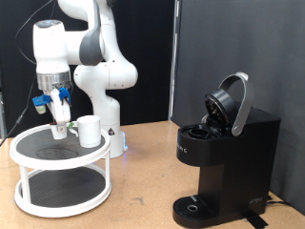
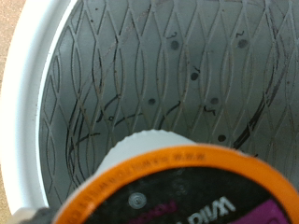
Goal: Make a cup of coffee with the keurig machine
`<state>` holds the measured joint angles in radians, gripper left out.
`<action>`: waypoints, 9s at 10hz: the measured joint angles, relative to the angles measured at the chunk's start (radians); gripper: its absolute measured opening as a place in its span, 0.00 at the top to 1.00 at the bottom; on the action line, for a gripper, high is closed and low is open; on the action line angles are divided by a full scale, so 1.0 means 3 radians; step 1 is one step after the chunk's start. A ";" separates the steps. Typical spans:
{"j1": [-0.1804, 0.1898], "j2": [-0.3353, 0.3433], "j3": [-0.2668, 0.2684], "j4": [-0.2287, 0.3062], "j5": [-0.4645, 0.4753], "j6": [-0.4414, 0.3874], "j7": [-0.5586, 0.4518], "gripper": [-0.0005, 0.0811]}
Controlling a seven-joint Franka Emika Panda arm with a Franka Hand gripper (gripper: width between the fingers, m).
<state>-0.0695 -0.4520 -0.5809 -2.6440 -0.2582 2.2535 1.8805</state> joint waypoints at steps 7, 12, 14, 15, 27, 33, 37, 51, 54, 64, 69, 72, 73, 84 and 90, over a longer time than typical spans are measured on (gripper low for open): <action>0.0418 -0.0043 0.0082 0.0251 0.1065 -0.0380 0.0019 0.45; 0.0591 -0.0048 0.0286 0.0392 0.1407 -0.0449 0.0276 0.45; 0.0597 -0.0049 0.0281 0.0397 0.1493 -0.0449 0.0230 0.45; 0.0609 -0.0053 0.0282 0.0412 0.1590 -0.0449 0.0225 0.45; 0.0938 -0.0044 0.0590 0.1025 0.2336 -0.0806 0.0540 0.45; 0.0976 0.0054 0.0736 0.1234 0.2511 -0.0666 0.0740 0.45; 0.0980 0.0169 0.0799 0.1376 0.2588 -0.0663 0.0798 0.45; 0.1064 0.0634 0.0952 0.1743 0.2634 -0.1245 0.0741 0.45; 0.1064 0.0785 0.1076 0.1744 0.2572 -0.1087 0.0742 0.45; 0.1064 0.0905 0.1262 0.1427 0.2402 -0.0626 0.0740 0.45; 0.1064 0.0954 0.1277 0.1326 0.2375 -0.0475 0.0740 0.45; 0.1064 0.1038 0.1315 0.1305 0.2372 -0.0364 0.0741 0.45; 0.1064 0.1072 0.1333 0.1304 0.2372 -0.0337 0.0742 0.45; 0.1064 0.1263 0.1452 0.1287 0.2377 -0.0181 0.0749 0.45; 0.1064 0.1274 0.1452 0.1287 0.2384 -0.0163 0.0764 0.45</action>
<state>0.2497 -0.0698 -0.1454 -2.2580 0.4569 2.2047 2.1098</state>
